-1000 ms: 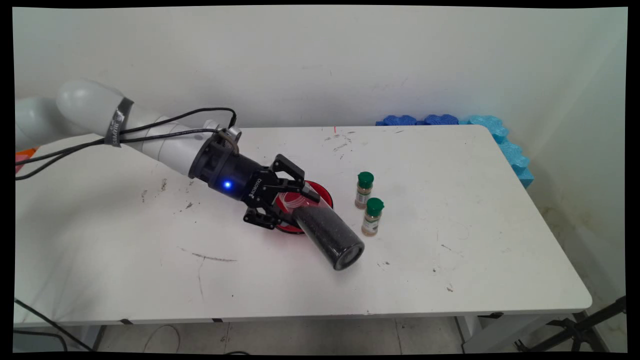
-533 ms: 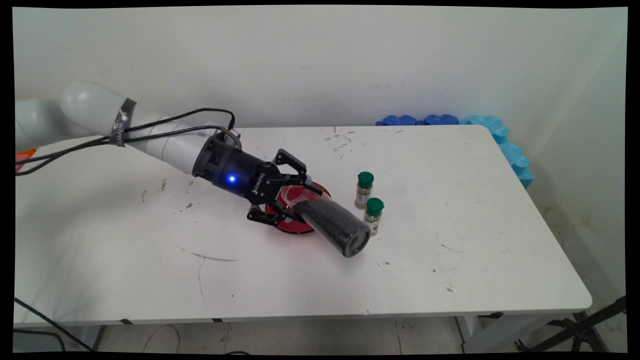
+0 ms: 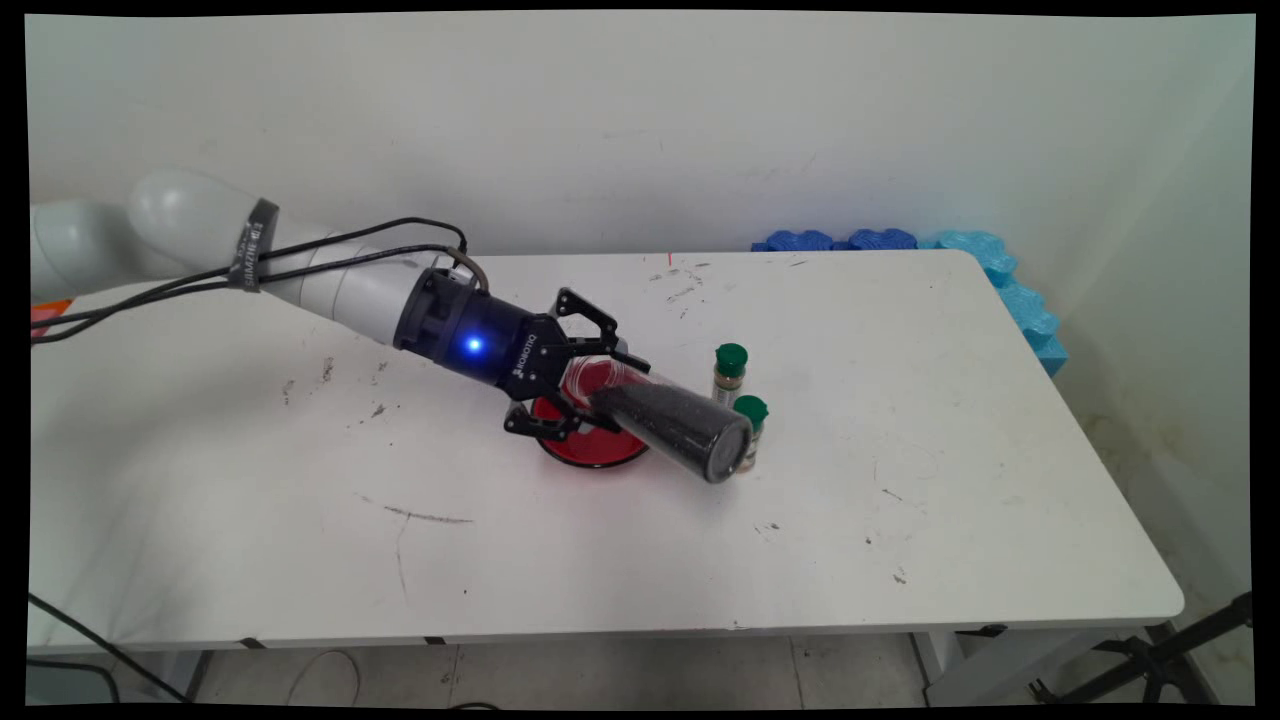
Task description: Pour the black seasoning powder in the red bowl
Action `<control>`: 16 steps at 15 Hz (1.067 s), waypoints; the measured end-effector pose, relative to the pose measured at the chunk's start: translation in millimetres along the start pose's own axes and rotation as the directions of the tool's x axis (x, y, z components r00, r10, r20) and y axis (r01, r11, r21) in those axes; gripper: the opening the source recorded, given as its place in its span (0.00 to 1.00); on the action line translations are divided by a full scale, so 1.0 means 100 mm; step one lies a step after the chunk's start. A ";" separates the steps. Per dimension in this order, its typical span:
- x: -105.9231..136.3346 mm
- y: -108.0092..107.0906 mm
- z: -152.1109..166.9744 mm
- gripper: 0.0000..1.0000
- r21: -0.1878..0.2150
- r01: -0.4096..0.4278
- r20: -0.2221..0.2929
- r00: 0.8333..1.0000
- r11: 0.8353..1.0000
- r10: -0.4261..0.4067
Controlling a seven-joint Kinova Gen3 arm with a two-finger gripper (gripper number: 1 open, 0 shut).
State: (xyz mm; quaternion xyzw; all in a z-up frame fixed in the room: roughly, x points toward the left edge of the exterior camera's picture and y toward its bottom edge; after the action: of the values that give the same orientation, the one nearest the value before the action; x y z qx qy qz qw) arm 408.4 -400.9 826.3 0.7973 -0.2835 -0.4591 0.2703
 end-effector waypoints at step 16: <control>0.03 -0.01 0.05 0.00 -0.067 0.176 -0.016 0.984 0.982 -0.177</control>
State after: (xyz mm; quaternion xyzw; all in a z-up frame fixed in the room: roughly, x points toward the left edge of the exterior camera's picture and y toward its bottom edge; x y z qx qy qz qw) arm 405.1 -403.2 822.1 0.8150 -0.1938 -0.4816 0.2573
